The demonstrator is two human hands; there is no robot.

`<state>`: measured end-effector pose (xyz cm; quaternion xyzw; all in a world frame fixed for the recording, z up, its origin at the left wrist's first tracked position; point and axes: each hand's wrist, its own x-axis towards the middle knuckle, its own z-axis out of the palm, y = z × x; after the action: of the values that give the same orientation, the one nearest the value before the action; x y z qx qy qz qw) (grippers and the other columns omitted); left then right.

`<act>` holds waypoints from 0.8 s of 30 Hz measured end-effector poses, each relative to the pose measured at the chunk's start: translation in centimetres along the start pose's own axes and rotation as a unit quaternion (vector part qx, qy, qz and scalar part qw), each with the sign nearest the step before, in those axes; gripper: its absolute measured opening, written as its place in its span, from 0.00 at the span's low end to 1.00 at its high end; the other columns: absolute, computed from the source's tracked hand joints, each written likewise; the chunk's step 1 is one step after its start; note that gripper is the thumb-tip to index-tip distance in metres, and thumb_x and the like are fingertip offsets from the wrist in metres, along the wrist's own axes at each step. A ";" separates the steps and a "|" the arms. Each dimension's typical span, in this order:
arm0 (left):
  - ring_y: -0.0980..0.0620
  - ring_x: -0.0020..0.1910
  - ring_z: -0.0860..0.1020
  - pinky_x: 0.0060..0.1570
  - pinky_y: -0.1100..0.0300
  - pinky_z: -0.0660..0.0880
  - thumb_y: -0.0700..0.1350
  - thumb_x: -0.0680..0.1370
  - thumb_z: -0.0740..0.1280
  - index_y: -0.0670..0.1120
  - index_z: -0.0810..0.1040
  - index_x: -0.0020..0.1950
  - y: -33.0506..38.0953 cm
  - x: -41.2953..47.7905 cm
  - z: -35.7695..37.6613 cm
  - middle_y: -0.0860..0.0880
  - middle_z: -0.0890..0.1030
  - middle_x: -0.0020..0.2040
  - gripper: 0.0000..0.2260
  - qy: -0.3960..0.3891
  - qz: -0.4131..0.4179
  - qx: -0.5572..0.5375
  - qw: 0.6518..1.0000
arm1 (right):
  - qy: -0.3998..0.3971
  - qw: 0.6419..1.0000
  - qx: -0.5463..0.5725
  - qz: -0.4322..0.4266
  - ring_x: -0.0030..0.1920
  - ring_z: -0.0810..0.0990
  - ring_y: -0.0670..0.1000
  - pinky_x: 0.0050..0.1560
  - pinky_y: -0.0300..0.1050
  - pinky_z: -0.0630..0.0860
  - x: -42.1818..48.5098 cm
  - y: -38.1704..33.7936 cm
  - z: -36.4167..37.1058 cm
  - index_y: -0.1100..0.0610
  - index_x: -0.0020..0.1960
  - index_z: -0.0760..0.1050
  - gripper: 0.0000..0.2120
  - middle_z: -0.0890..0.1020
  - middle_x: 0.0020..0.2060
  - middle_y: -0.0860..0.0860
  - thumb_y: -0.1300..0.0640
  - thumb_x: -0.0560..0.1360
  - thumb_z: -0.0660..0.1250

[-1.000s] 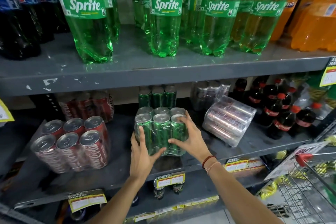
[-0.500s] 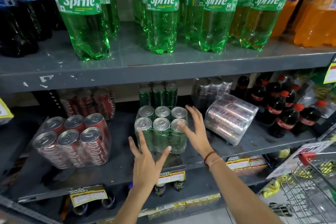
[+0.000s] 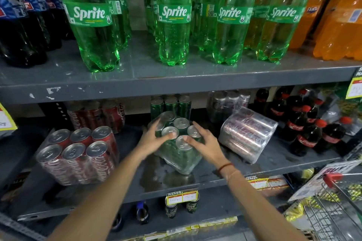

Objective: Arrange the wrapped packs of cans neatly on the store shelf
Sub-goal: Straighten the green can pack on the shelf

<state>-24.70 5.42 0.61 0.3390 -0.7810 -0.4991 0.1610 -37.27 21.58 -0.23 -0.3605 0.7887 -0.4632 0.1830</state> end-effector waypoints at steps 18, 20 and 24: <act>0.49 0.70 0.66 0.67 0.55 0.64 0.61 0.70 0.69 0.52 0.61 0.74 -1.6 -3.1 1.7 0.47 0.64 0.74 0.35 0.164 0.035 -0.171 0.971 | 0.113 0.993 -0.003 -0.019 0.70 0.65 0.56 0.68 0.51 0.64 -2.2 -1.7 -0.5 0.41 0.73 0.59 0.37 0.62 0.71 0.54 0.31 0.68 0.64; 0.49 0.75 0.54 0.71 0.51 0.56 0.68 0.60 0.72 0.55 0.51 0.76 -1.4 -4.6 3.6 0.47 0.51 0.78 0.52 0.134 0.036 -0.129 0.982 | 0.045 0.999 -0.022 -0.007 0.72 0.62 0.57 0.71 0.54 0.62 0.9 -1.3 -2.1 0.43 0.74 0.59 0.38 0.61 0.71 0.56 0.35 0.68 0.69; 0.42 0.76 0.48 0.69 0.41 0.58 0.59 0.57 0.79 0.54 0.43 0.76 -0.8 -4.2 4.9 0.41 0.47 0.78 0.59 0.108 0.036 0.025 0.993 | -0.094 0.995 -0.042 0.018 0.72 0.63 0.57 0.72 0.50 0.60 4.3 -0.2 -2.3 0.44 0.72 0.64 0.36 0.65 0.71 0.56 0.39 0.67 0.71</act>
<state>-24.31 11.38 -1.98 0.3668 -0.7830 -0.4337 0.2534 -41.51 19.70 1.32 -0.3958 0.7932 -0.3901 0.2490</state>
